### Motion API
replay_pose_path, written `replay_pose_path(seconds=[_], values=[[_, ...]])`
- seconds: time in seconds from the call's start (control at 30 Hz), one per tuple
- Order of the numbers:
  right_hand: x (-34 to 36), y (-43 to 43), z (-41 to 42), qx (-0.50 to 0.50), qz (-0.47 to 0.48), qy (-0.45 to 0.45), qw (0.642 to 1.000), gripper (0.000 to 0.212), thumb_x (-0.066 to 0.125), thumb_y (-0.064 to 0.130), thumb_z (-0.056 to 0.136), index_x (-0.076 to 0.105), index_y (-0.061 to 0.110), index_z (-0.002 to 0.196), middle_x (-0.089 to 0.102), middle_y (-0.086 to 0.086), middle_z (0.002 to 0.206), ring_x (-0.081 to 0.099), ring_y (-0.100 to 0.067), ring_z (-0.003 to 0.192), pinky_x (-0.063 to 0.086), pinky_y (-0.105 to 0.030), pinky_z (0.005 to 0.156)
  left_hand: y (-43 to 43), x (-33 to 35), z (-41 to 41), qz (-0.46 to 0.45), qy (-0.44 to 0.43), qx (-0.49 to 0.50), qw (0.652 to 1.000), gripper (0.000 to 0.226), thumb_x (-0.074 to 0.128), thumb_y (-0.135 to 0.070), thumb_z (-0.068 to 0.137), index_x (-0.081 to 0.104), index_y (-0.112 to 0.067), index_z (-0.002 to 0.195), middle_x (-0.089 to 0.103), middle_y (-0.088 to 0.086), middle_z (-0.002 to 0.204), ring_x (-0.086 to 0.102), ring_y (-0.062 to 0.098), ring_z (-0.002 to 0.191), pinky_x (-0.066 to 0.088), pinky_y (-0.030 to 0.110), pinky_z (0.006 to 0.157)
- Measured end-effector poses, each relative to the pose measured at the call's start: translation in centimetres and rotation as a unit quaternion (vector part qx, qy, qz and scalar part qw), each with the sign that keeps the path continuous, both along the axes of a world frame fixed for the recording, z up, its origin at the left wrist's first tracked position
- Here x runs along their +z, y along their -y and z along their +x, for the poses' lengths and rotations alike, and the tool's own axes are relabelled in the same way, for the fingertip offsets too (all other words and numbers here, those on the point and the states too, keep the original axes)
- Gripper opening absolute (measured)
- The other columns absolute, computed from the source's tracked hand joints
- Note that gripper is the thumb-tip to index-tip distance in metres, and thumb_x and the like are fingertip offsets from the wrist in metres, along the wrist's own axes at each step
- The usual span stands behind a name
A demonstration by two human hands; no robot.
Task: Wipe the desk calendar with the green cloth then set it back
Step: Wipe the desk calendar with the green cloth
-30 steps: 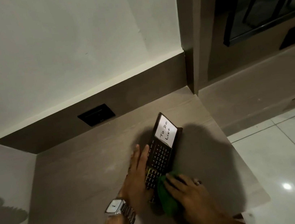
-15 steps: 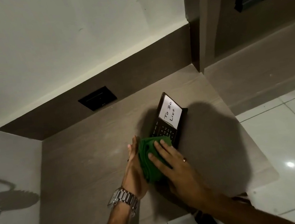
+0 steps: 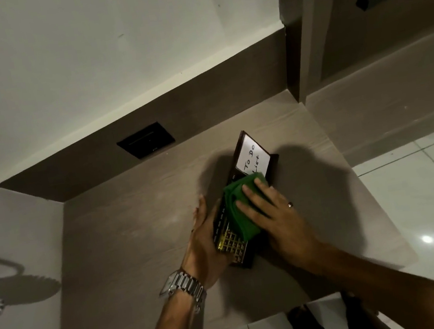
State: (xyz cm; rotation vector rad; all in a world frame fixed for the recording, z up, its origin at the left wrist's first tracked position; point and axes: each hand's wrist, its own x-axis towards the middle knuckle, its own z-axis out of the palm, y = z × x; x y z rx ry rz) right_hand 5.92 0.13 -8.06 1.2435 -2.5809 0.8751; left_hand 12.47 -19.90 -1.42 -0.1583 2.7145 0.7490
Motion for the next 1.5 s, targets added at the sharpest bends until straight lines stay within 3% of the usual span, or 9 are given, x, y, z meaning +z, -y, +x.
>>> replay_pose_path(seconds=[0.13,0.27,0.37,0.43,0.6,0.77,0.9,1.0,1.5], values=[[0.3,0.4,0.9,0.119,0.050,-0.067,0.989,0.106,0.080,0.023,0.070,0.015,0.029,0.153,0.013,-0.002,0.160,0.008,-0.030,0.148,0.011,-0.053,0.115,-1.9,2.3,-1.1,0.188,0.000,0.041,0.981,0.056,0.068,-0.060,0.075,0.044,-0.055,0.125,0.010,0.003,0.164,0.031,0.032,0.140,0.037,0.065,0.103],[1.9,0.1,-1.4,-0.043,0.000,0.007,0.999,0.105,0.079,0.003,0.062,0.026,0.027,0.149,0.023,-0.006,0.157,0.012,-0.033,0.147,0.024,-0.056,0.112,-2.1,2.3,-0.9,0.172,-0.001,0.093,0.981,0.102,0.084,-0.012,0.070,0.016,-0.051,0.136,0.000,-0.003,0.165,0.002,0.022,0.152,0.014,0.050,0.123],[1.2,0.9,1.2,0.068,0.009,-0.037,0.997,0.098,0.077,0.017,0.070,0.024,0.029,0.151,0.018,-0.002,0.160,0.012,-0.033,0.147,0.021,-0.054,0.115,-1.8,2.7,-0.6,0.133,0.043,0.037,0.989,0.043,0.060,-0.052,0.089,0.055,-0.044,0.131,0.041,0.012,0.151,0.050,0.030,0.133,0.046,0.050,0.104],[0.9,0.9,1.7,0.111,0.013,-0.073,0.991,0.082,0.070,0.028,0.079,0.029,0.030,0.150,0.019,0.000,0.160,0.012,-0.031,0.148,0.017,-0.050,0.117,-1.2,2.0,-0.3,0.159,0.039,0.027,0.986,0.057,0.054,-0.070,0.081,0.055,-0.043,0.131,0.043,0.010,0.147,0.052,0.028,0.131,0.050,0.053,0.098],[2.6,-0.3,-3.7,-0.100,0.002,-0.017,0.995,0.094,0.076,-0.002,0.062,0.040,0.025,0.144,0.034,-0.006,0.153,0.018,-0.034,0.144,0.026,-0.055,0.108,-0.9,0.7,-0.7,0.115,-0.044,0.089,0.988,0.106,0.081,-0.005,0.074,0.014,-0.047,0.144,0.009,-0.004,0.165,0.013,0.020,0.151,0.022,0.037,0.120],[0.7,0.7,-0.1,0.064,0.014,-0.099,0.993,0.086,0.066,0.016,0.078,0.024,0.031,0.152,0.018,0.001,0.160,0.011,-0.030,0.148,0.016,-0.046,0.116,-1.7,1.4,-0.3,0.188,-0.017,0.133,0.973,0.096,0.068,-0.058,0.075,0.023,-0.027,0.153,0.021,0.003,0.163,0.020,0.026,0.150,0.024,0.052,0.120],[2.6,-1.1,-6.6,-0.056,-0.014,-0.046,0.997,0.080,0.069,0.008,0.076,0.036,0.028,0.146,0.028,-0.002,0.157,0.019,-0.033,0.145,0.026,-0.054,0.112,-1.2,1.3,-0.3,0.068,-0.036,0.067,0.995,0.108,0.080,-0.002,0.073,0.011,-0.028,0.152,0.001,-0.005,0.162,0.004,0.019,0.149,0.018,0.044,0.121],[4.8,-2.1,-11.0,-0.211,0.029,0.046,0.976,0.081,0.058,-0.007,0.077,0.037,0.028,0.147,0.031,0.000,0.157,0.015,-0.033,0.146,0.035,-0.061,0.104,-1.3,2.1,-0.5,0.047,-0.031,0.047,0.997,0.111,0.080,-0.002,0.072,0.007,-0.023,0.153,-0.004,-0.002,0.162,-0.001,0.019,0.149,0.016,0.043,0.121],[2.6,-1.2,-5.3,-0.246,-0.026,0.134,0.960,0.085,0.066,0.003,0.072,0.035,0.023,0.150,0.039,-0.003,0.153,0.031,-0.029,0.137,0.036,-0.057,0.099,-1.9,1.9,-0.5,0.151,-0.054,0.121,0.980,0.100,0.078,-0.012,0.074,0.017,-0.061,0.135,0.022,-0.008,0.161,0.025,0.019,0.148,0.029,0.047,0.119]])
